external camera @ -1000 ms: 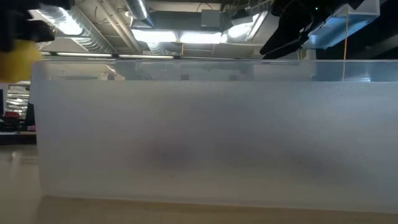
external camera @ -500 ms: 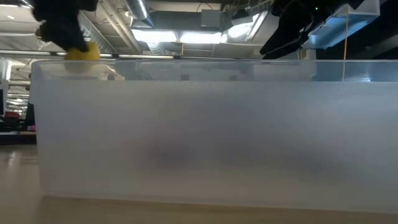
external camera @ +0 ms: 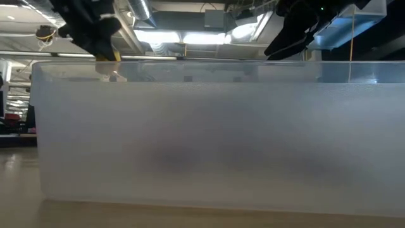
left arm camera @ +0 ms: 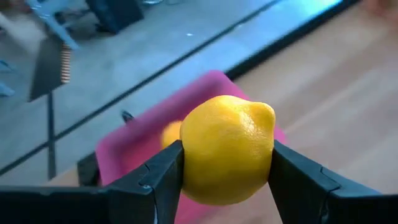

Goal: Sort produce into baskets
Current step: Put the lemon into the red bin

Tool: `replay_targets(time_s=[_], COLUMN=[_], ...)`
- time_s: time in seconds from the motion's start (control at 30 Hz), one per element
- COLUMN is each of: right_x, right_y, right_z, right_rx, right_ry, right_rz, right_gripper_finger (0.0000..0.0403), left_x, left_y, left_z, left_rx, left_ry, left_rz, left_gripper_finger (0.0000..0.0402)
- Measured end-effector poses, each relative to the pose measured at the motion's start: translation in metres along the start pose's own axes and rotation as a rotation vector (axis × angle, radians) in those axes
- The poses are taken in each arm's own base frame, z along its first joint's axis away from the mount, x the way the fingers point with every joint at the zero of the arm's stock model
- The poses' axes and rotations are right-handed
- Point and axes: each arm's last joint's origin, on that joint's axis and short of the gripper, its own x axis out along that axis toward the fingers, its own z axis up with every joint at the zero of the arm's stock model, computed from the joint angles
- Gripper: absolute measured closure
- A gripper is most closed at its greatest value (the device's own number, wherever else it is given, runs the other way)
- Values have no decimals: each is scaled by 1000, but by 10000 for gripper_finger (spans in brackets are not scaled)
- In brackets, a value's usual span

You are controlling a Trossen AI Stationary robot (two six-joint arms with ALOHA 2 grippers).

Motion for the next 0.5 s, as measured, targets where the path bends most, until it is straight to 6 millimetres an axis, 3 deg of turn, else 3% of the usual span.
replay_targets(time_s=[0.5], right_x=[0], right_y=[0], right_z=[0], right_rx=[-4], right_ry=[2], right_rz=[-1], right_gripper_finger=[72], left_x=[75], left_y=[4], left_z=[0], left_rx=[-142], left_ry=[-15], left_rz=[127], left_gripper_finger=[202])
